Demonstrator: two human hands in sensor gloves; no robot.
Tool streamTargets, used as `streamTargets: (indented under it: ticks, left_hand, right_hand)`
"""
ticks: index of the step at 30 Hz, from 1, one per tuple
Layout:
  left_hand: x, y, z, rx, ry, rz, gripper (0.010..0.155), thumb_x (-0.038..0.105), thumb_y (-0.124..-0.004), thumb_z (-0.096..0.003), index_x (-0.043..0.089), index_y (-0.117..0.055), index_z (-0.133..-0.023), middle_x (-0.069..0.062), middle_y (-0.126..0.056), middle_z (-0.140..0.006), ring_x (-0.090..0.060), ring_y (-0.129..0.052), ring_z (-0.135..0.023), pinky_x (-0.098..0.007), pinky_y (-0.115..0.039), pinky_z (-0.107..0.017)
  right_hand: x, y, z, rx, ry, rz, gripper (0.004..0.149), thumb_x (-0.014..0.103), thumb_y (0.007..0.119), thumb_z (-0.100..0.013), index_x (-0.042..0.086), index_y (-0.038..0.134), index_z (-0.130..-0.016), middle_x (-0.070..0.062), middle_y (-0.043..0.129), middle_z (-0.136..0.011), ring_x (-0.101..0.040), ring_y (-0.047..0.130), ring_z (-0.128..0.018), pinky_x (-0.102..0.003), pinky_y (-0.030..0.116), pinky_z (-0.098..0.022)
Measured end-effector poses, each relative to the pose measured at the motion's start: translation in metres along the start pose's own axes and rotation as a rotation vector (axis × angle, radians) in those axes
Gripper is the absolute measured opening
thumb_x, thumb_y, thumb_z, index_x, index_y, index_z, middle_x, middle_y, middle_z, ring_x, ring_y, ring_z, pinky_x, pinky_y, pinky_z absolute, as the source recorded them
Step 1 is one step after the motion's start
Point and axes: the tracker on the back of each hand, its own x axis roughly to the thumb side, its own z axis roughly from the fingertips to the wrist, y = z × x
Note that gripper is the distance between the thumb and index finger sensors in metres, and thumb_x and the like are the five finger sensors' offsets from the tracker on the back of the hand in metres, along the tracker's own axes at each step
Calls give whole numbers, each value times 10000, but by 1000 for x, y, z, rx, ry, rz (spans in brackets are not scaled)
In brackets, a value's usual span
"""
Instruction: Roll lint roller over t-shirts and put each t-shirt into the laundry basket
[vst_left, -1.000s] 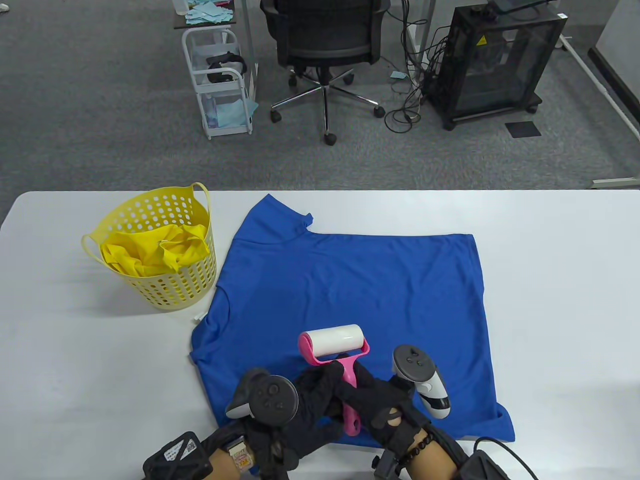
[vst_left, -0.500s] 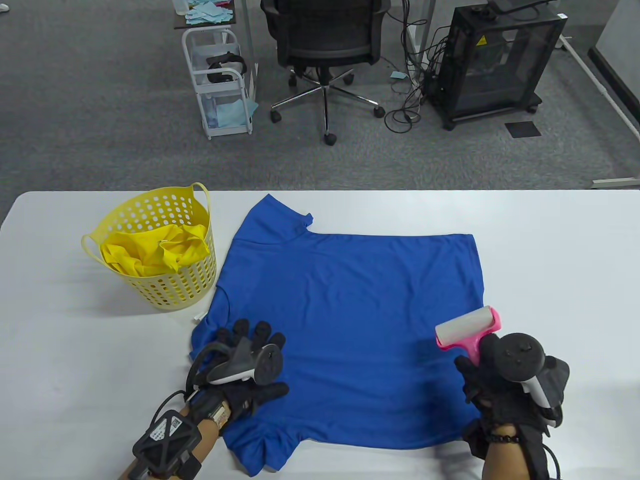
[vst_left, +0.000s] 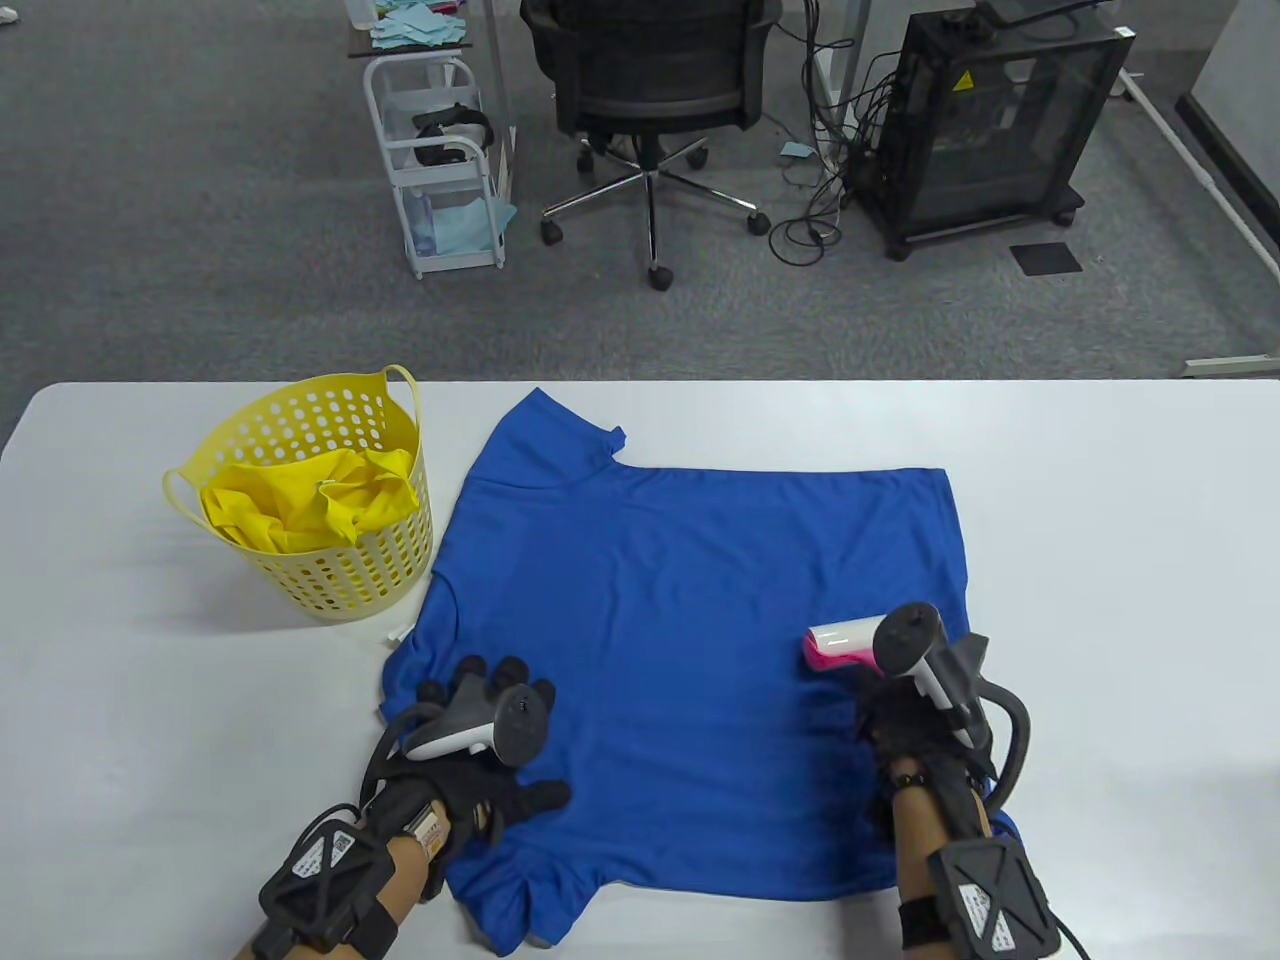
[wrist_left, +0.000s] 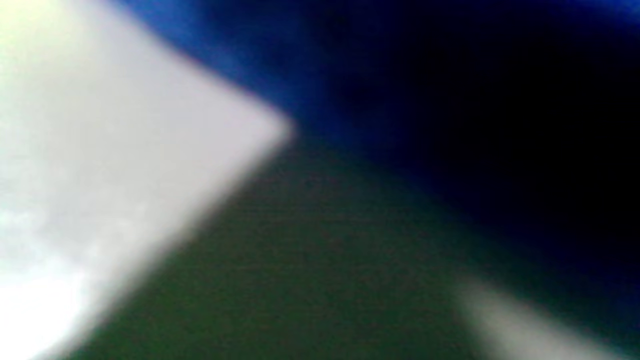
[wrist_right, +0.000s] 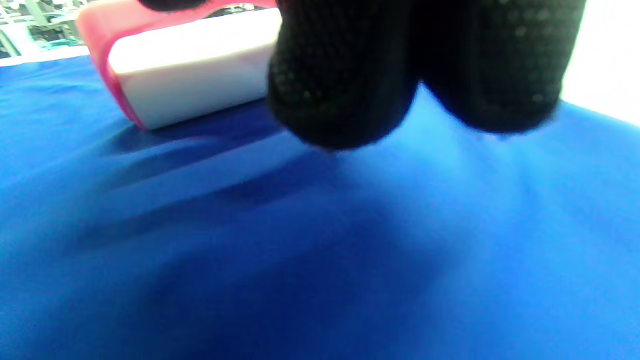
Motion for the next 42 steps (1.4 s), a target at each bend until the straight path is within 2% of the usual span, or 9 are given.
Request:
streamTargets:
  ticks: [6, 12, 17, 24, 28, 30, 34, 37, 42]
  left_hand:
    - [0, -1, 0, -10, -2, 4, 988, 829, -379, -339, 291, 211, -920, -112, 282, -999, -560, 214, -912, -786, 4, -590]
    - [0, -1, 1, -17, -6, 8, 987, 828, -371, -341, 291, 225, -916, -111, 299, -994, -559, 232, -907, -786, 20, -585]
    - [0, -1, 1, -19, -9, 10, 985, 827, -368, -344, 290, 227, -918, -113, 302, -995, -561, 237, -905, -787, 24, -583]
    - [0, -1, 1, -21, -10, 11, 981, 824, -361, -348, 290, 232, -919, -115, 308, -994, -562, 243, -903, -787, 29, -581]
    - [0, -2, 1, -21, -10, 10, 981, 824, -359, -348, 290, 233, -920, -113, 308, -996, -561, 243, -905, -787, 30, -583]
    - [0, -2, 1, -21, -10, 10, 981, 824, -358, -348, 290, 235, -920, -113, 310, -996, -560, 244, -906, -787, 31, -585]
    - [-1, -2, 1, -21, -9, 10, 981, 823, -357, -348, 290, 235, -920, -114, 309, -997, -561, 245, -905, -786, 31, -585]
    - [0, -2, 1, -21, -9, 10, 981, 824, -356, -347, 291, 236, -920, -112, 310, -997, -560, 245, -906, -786, 32, -585]
    - [0, -2, 1, -21, -9, 10, 981, 824, -356, -348, 290, 236, -920, -113, 310, -997, -560, 245, -906, -786, 32, -585]
  right_hand:
    - [37, -8, -33, 7, 104, 3, 671, 559, 612, -494, 110, 499, -979, -74, 880, -713, -108, 1009, -337, -310, 906, -261]
    - [41, -10, -35, 38, 112, -1, 679, 553, 616, -492, 107, 486, -987, -99, 867, -745, -142, 1018, -383, -339, 904, -294]
    - [18, -10, -7, 68, 9, 120, 681, 559, 605, -489, 117, 485, -993, -109, 859, -771, -164, 1026, -413, -352, 906, -314]
    - [-41, -14, 58, 177, -44, 229, 680, 564, 594, -501, 113, 501, -1002, -128, 869, -771, -180, 1033, -406, -360, 907, -308]
    - [-57, -16, 86, 195, -68, 263, 676, 566, 609, -498, 105, 553, -990, -128, 906, -735, -177, 1046, -362, -357, 915, -274]
    - [-59, -16, 90, 199, -65, 272, 672, 568, 615, -493, 102, 591, -977, -127, 932, -704, -170, 1054, -327, -352, 921, -248]
    - [-56, -20, 85, 201, -57, 275, 664, 568, 626, -487, 105, 621, -963, -117, 950, -679, -158, 1057, -296, -342, 924, -223]
    - [-46, -20, 70, 188, -54, 250, 666, 570, 615, -488, 114, 600, -972, -112, 933, -714, -173, 1057, -342, -356, 919, -257]
    - [-17, -25, 24, 137, -11, 232, 669, 577, 590, -487, 135, 565, -988, -113, 898, -778, -196, 1046, -419, -374, 903, -318]
